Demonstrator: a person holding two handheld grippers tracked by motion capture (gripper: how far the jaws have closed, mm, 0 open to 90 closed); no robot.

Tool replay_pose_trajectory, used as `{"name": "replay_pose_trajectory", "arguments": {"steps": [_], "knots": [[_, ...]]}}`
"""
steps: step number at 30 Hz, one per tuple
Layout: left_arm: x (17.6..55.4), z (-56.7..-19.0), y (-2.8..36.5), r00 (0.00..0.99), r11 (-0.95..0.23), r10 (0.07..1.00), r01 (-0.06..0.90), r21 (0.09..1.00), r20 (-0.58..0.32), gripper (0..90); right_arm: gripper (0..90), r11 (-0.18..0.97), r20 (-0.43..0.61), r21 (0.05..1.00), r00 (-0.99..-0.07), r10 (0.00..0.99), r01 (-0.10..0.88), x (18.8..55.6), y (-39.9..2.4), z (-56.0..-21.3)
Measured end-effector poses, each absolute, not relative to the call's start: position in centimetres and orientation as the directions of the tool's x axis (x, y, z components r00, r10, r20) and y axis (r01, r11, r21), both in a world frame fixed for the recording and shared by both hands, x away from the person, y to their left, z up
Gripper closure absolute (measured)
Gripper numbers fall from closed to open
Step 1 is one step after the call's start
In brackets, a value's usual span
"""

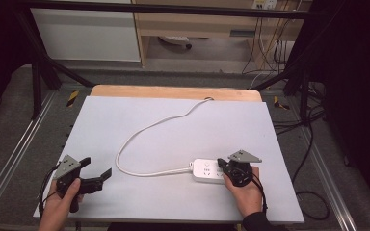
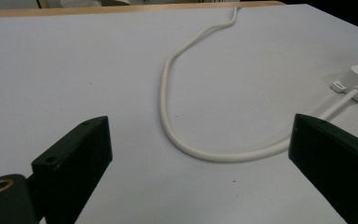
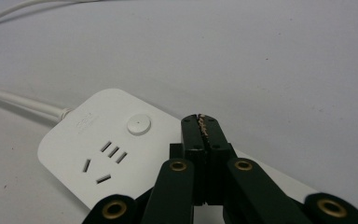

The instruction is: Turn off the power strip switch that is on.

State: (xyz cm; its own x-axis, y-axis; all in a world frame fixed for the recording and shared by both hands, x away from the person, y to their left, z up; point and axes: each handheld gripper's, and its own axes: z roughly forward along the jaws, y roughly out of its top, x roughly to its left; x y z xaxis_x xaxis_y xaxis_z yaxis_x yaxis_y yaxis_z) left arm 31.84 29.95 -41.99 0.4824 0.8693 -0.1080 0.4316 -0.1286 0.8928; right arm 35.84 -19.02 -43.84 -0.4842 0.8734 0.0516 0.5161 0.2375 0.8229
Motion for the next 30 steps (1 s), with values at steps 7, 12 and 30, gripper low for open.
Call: {"name": "replay_pose_trajectory", "arguments": {"steps": [7,12,30], "knots": [[31.84,-42.01,29.92,0.484,-0.133,0.868,0.435,0.891,-0.107,6.1,90.0,0.232,0.059,0.823,-0.484,0.873,0.519,35.93,-19.1,-43.91],[31.84,-42.03,29.89,0.486,-0.136,0.867,0.437,0.889,-0.107,6.1,90.0,0.231,0.063,0.821,-0.485,0.872,0.522,35.95,-19.13,-43.93],[31.86,-42.1,29.83,0.488,-0.145,0.867,0.44,0.886,-0.101,6.2,90.0,0.23,0.063,0.82,-0.481,0.874,0.525,35.99,-19.06,-43.99]]}}
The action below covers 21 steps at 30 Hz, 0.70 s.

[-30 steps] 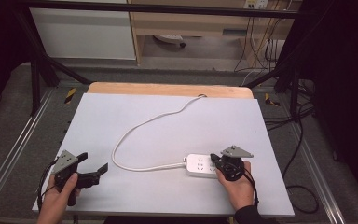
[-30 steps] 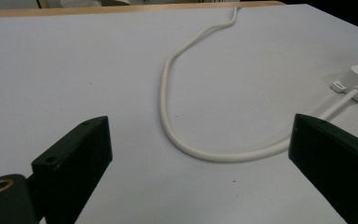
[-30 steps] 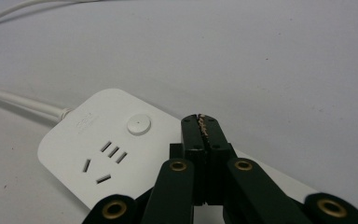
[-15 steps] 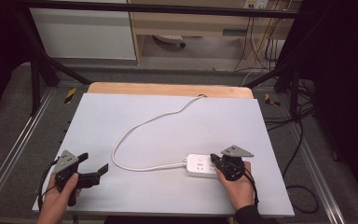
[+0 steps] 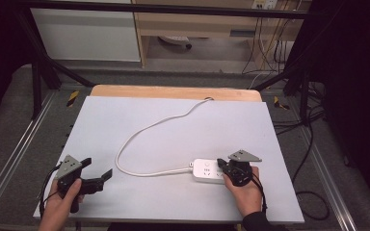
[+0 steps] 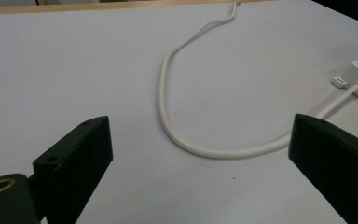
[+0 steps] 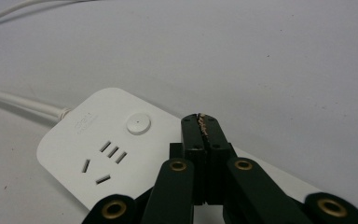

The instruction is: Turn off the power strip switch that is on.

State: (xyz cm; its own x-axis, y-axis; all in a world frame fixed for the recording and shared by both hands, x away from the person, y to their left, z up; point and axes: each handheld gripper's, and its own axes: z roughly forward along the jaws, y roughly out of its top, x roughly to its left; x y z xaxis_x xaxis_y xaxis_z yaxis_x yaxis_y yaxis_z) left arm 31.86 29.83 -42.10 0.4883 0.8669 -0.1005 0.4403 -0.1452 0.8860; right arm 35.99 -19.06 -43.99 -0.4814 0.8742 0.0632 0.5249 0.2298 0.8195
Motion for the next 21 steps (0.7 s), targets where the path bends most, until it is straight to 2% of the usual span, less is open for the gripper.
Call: {"name": "replay_pose_trajectory", "arguments": {"steps": [21], "knots": [[31.89,-42.15,29.79,0.487,-0.143,0.867,0.443,0.885,-0.103,6.2,90.0,0.219,0.074,0.82,-0.477,0.876,0.529,35.96,-19.35,-44.0]]}}
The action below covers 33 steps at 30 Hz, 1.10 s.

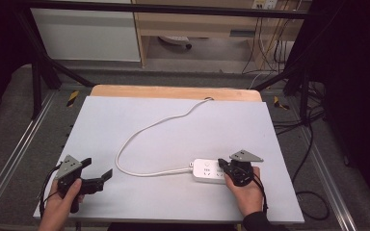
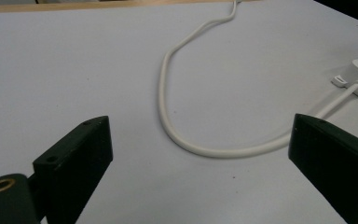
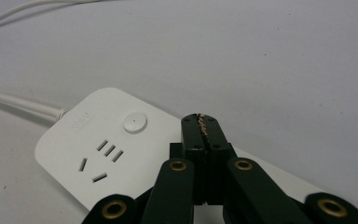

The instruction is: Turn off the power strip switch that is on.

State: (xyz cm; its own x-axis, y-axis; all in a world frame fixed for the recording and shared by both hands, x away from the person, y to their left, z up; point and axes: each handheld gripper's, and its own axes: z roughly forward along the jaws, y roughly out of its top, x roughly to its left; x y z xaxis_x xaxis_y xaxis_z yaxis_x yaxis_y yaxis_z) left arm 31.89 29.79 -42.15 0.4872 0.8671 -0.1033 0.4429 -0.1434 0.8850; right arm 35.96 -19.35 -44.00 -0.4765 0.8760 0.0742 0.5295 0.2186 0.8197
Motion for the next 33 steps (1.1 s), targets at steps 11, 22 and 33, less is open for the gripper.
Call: {"name": "replay_pose_trajectory", "arguments": {"steps": [11,22,33], "knots": [[31.87,-42.15,29.77,0.488,-0.148,0.867,0.442,0.885,-0.099,6.3,90.0,0.228,0.063,0.819,-0.477,0.877,0.527,35.91,-19.23,-43.99],[31.88,-42.17,29.75,0.487,-0.149,0.868,0.442,0.884,-0.098,6.3,90.0,0.246,0.039,0.82,-0.479,0.877,0.518,35.8,-19.06,-44.01],[31.89,-42.22,29.74,0.487,-0.151,0.868,0.446,0.882,-0.098,6.3,90.0,0.256,0.025,0.821,-0.481,0.876,0.51,35.74,-19.0,-44.04]]}}
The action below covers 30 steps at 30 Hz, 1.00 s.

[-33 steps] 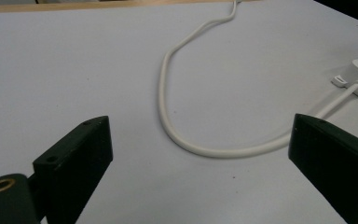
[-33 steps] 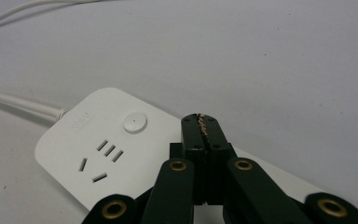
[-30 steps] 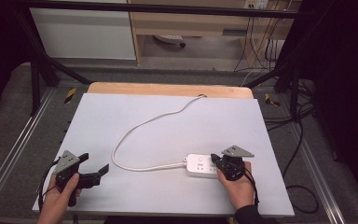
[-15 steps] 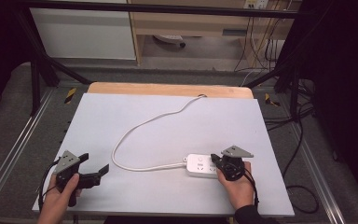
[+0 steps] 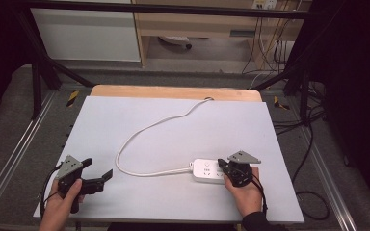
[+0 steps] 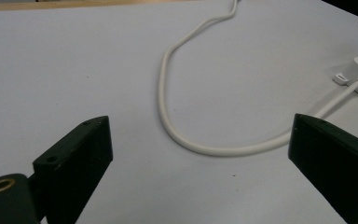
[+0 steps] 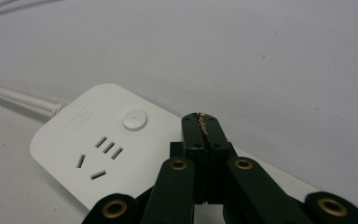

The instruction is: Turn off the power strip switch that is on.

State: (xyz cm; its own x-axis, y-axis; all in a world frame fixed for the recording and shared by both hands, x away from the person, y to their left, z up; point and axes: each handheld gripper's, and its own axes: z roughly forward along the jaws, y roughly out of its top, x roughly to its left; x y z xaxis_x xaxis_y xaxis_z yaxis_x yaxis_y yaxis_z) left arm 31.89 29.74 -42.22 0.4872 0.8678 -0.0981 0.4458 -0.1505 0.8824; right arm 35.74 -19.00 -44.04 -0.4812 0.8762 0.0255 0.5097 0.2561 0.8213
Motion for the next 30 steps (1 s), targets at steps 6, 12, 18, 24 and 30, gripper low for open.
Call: {"name": "replay_pose_trajectory", "arguments": {"steps": [6,12,18,24,30], "knots": [[31.88,-42.23,29.79,0.485,-0.15,0.869,0.45,0.88,-0.1,6.3,90.0,0.256,0.025,0.822,-0.481,0.877,0.509,35.76,-19.0,-44.07],[31.9,-42.25,29.75,0.484,-0.149,0.869,0.449,0.881,-0.1,6.3,90.0,0.255,0.029,0.821,-0.484,0.875,0.511,35.78,-19.08,-44.13],[31.91,-42.26,29.78,0.484,-0.15,0.869,0.45,0.88,-0.1,6.3,90.0,0.26,0.022,0.821,-0.483,0.876,0.509,35.73,-18.99,-44.14],[31.92,-42.27,29.77,0.485,-0.152,0.869,0.45,0.88,-0.098,6.3,90.0,0.259,0.023,0.821,-0.482,0.876,0.51,35.72,-19.0,-44.14],[31.93,-42.28,29.77,0.485,-0.153,0.869,0.451,0.879,-0.097,6.3,90.0,0.26,0.02,0.821,-0.481,0.876,0.508,35.71,-18.97,-44.14]]}}
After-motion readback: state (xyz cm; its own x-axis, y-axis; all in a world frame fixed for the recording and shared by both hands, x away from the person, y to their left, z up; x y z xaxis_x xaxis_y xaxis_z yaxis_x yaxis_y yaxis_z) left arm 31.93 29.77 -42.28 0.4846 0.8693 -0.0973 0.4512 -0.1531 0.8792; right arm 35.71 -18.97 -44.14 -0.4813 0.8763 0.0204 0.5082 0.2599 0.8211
